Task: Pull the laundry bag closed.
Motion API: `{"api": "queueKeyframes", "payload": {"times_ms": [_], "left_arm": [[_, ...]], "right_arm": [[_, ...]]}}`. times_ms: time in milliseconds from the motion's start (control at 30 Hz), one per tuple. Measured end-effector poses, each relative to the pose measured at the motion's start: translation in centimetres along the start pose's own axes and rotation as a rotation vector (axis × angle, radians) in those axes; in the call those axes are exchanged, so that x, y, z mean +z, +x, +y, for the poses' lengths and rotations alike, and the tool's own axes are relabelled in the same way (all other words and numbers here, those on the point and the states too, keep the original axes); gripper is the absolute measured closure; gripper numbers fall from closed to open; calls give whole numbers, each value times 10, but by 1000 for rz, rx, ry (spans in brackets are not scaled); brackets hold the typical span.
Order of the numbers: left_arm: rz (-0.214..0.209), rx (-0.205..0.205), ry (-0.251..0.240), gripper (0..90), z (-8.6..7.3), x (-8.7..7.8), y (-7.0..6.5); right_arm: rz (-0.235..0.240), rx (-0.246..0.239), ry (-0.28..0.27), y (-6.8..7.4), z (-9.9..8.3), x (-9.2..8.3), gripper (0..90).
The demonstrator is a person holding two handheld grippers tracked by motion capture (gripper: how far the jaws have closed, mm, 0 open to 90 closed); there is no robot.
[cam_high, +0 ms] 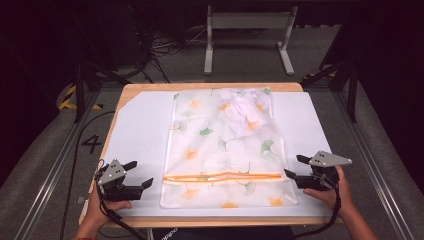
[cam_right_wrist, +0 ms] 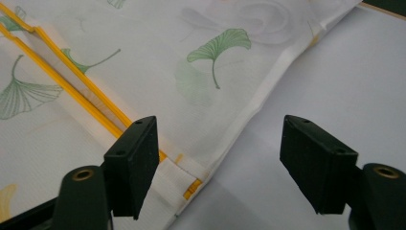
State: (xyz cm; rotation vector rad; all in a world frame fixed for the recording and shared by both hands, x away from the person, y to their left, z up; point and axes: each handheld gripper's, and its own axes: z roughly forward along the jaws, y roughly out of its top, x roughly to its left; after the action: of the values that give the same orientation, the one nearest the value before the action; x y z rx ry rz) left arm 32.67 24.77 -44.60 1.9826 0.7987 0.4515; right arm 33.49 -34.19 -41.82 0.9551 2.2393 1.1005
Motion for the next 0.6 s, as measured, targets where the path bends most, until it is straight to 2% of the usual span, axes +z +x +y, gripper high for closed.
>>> {"api": "queueKeyframes", "payload": {"times_ms": [33,67,100,133,167,200,233,267,300,367,433,600], "left_arm": [[0,0,0,236,0,0,0],[-23,0,-9,324,1,-2,-1],[-26,-4,-7,355,1,-3,-1],[-28,13,-7,389,1,-5,-1],[-21,13,3,467,1,-5,-1],[-21,13,3,477,1,-5,-1],[-20,23,13,477,1,-5,-2],[-28,39,-2,510,1,-7,-4],[-42,43,-9,573,0,-8,-5],[-53,83,-4,659,0,-11,-9],[-69,90,6,743,1,-12,-11],[-129,147,31,886,7,-11,-24]], "right_arm": [[0,0,0,0,0,0,292],[16,-14,8,2,3,1,307],[12,-28,9,4,5,1,318],[18,-40,6,6,7,1,339],[36,-41,5,8,10,1,344],[36,-41,5,8,10,1,344],[45,-52,10,11,13,2,369],[52,-75,10,15,17,3,415],[67,-81,8,19,21,4,424],[81,-117,7,26,28,6,484],[103,-128,-7,32,38,9,521],[160,-192,1,53,64,23,524]]}}
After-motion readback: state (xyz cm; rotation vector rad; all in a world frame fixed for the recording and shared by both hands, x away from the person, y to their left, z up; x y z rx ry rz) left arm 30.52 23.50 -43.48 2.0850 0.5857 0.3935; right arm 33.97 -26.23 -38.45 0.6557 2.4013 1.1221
